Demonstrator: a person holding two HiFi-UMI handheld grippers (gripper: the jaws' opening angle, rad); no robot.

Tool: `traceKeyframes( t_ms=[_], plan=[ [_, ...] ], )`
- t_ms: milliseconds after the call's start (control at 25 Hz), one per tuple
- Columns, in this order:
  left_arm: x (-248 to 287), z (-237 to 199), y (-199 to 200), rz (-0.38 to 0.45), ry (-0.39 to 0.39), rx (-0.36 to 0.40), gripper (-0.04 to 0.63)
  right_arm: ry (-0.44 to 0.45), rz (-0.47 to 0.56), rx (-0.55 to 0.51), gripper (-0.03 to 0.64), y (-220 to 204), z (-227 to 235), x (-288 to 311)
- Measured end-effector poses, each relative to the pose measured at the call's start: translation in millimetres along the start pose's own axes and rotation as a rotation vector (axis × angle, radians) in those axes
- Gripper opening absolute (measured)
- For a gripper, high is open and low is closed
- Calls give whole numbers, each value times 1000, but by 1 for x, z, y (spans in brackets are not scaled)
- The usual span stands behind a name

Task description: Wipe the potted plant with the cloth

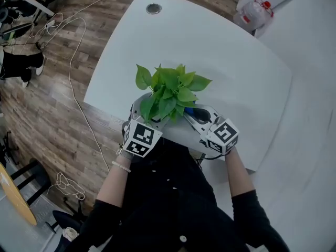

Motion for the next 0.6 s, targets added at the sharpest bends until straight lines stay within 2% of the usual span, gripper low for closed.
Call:
traceKeyframes(
  t_ms=[280, 600],
  plan=[
    [-2, -1, 0, -6, -3, 5, 364, -17, 25, -5, 83, 8, -24, -5],
    [2, 1, 3, -8, -6, 14, 362, -127, 4, 5, 83, 5, -6, -8]
  ],
)
Point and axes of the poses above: the fingertips, and each gripper's own axes: x forward along the fingers, z to its right, y out of its top, the point moved 9 cm from there along -x, backward along the fingers, and after that the axes turned 5 degrees about z, right-handed, at the moved point
